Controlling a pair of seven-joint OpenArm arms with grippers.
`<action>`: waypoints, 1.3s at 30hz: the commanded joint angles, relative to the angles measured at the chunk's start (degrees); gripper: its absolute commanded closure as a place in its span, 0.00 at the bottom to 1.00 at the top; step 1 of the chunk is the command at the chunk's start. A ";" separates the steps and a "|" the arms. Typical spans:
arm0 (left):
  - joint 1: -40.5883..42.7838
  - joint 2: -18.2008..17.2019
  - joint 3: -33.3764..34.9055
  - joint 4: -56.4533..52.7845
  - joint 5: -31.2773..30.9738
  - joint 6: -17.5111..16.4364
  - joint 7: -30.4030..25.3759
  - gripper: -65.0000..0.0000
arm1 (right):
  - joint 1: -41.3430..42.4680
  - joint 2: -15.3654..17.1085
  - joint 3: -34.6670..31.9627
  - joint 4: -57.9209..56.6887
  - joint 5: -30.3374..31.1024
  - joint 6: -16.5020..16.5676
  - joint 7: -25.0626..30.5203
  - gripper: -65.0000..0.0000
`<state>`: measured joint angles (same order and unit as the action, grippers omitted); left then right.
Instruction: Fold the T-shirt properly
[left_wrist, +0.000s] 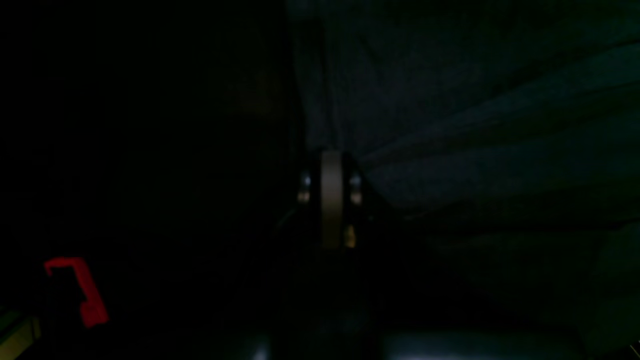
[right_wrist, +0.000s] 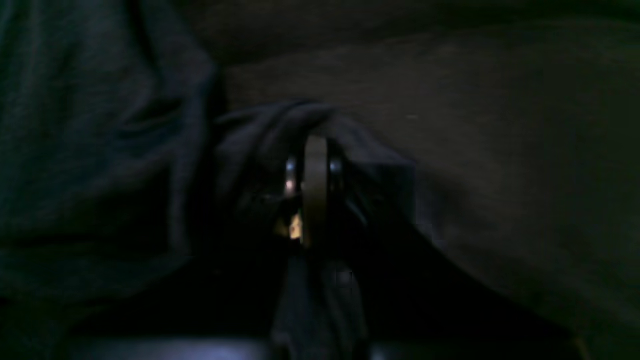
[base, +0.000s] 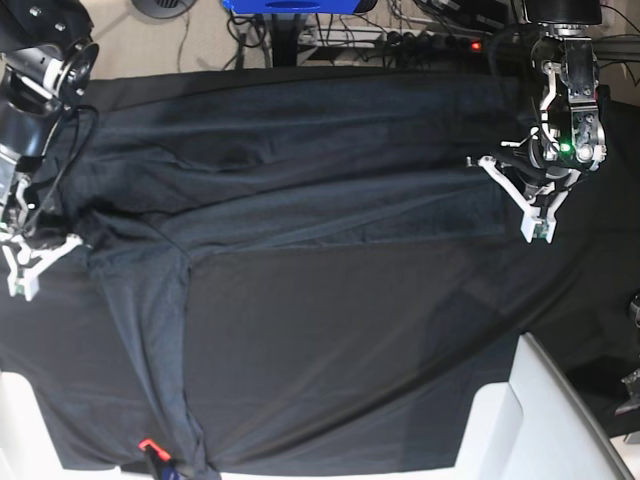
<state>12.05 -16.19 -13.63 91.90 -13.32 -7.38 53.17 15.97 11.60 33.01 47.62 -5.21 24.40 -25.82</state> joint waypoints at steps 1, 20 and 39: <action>-0.49 -0.65 -0.31 0.89 0.27 0.21 -0.64 1.00 | 1.31 0.93 0.00 0.60 0.33 0.08 1.08 1.00; -0.41 -0.56 -0.31 0.89 0.27 0.21 -0.64 1.00 | 5.00 7.88 0.00 -14.78 0.33 -0.10 11.71 1.00; -0.41 -0.47 -0.31 0.89 0.27 0.21 -0.64 1.00 | -3.35 -0.83 -2.99 21.26 5.70 0.17 -2.97 0.56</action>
<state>12.08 -15.92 -13.69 91.85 -13.30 -7.38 53.17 11.31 10.02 30.11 67.96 -0.25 23.94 -30.35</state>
